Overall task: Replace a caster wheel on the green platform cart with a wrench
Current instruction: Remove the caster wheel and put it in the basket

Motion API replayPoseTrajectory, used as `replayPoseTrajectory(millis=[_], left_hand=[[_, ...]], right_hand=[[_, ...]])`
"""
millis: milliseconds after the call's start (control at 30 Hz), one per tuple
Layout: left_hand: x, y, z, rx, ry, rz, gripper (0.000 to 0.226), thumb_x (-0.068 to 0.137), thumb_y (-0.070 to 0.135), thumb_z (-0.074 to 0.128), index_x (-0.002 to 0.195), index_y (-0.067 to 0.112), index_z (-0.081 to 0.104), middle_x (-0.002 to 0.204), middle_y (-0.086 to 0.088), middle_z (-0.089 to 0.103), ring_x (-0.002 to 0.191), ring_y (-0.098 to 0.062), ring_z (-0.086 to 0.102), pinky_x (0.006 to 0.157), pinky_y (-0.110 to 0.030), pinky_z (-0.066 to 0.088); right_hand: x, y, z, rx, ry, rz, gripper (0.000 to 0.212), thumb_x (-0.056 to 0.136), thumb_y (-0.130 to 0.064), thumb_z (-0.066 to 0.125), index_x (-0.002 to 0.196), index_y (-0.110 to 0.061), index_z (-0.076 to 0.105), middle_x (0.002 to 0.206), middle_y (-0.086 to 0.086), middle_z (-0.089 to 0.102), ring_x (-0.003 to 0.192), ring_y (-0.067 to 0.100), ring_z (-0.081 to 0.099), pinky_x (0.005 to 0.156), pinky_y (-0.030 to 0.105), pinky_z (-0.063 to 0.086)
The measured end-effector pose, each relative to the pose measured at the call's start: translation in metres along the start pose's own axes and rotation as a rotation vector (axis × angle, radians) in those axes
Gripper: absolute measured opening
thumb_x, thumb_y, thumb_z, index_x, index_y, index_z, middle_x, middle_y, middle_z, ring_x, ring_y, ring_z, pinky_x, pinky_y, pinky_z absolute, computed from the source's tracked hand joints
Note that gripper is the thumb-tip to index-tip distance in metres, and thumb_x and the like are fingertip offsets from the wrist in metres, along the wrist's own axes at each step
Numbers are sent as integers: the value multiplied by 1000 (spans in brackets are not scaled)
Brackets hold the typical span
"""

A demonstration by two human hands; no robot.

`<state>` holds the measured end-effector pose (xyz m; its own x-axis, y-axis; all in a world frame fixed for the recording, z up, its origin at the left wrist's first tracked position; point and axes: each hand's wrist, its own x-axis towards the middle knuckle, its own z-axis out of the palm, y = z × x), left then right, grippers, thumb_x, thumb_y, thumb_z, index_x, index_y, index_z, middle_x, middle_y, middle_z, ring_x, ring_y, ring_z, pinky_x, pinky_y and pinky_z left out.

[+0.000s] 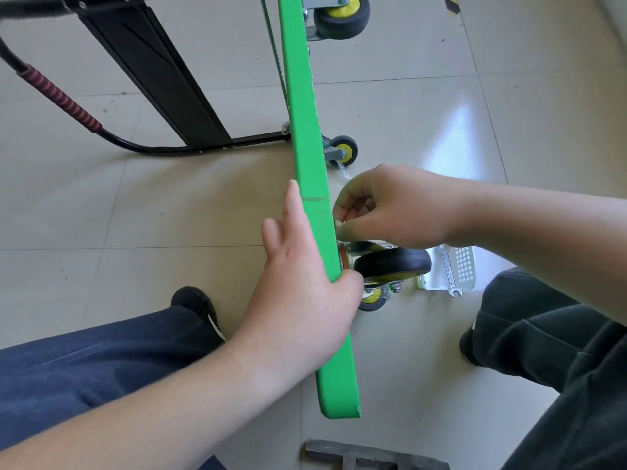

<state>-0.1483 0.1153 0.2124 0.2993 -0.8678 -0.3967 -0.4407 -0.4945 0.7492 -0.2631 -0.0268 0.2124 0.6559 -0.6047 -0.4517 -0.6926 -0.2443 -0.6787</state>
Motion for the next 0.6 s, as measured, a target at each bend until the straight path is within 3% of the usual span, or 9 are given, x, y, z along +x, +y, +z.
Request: replayPoseTrajectory(millis=[167, 267, 333, 433, 600], left_hand=[[0, 0, 0, 12, 0, -3, 107, 91, 19, 64, 159, 49, -14, 125, 13, 26, 99, 15, 44, 71, -3, 44], [0, 0, 0, 9, -1, -3, 108, 90, 18, 64, 160, 47, -13, 126, 12, 28, 101, 18, 41, 73, 1, 42], [0, 0, 0, 7, 0, -3, 108, 90, 18, 64, 160, 46, -13, 126, 11, 28, 101, 18, 41, 73, 2, 41], [1, 0, 0, 4, 2, 0, 108, 90, 19, 65, 160, 48, -12, 124, 12, 29, 99, 13, 45, 75, -4, 44], [1, 0, 0, 8, 4, 1, 107, 90, 19, 64, 159, 50, -12, 126, 12, 29, 101, 14, 44, 73, -7, 45]], right_hand=[[1, 0, 3, 22, 6, -12, 12, 85, -26, 79, 92, -25, 70, 81, -10, 71, 68, 6, 62, 64, 18, 52], [0, 0, 4, 56, 2, 10, 11, 85, -21, 72, 94, -24, 69, 89, -5, 73, 78, 14, 69, 75, 31, 58], [1, -1, 2, 55, 9, 40, 14, 84, -29, 65, 95, -22, 72, 93, 0, 75, 89, 23, 71, 83, 40, 58], [1, -2, -1, 54, -2, 102, 27, 92, -36, 57, 90, -17, 77, 93, 0, 76, 94, 20, 68, 89, 39, 55], [0, -3, 2, -17, -19, 118, 34, 95, -36, 59, 96, -6, 74, 85, 15, 68, 72, 19, 49, 70, 38, 49]])
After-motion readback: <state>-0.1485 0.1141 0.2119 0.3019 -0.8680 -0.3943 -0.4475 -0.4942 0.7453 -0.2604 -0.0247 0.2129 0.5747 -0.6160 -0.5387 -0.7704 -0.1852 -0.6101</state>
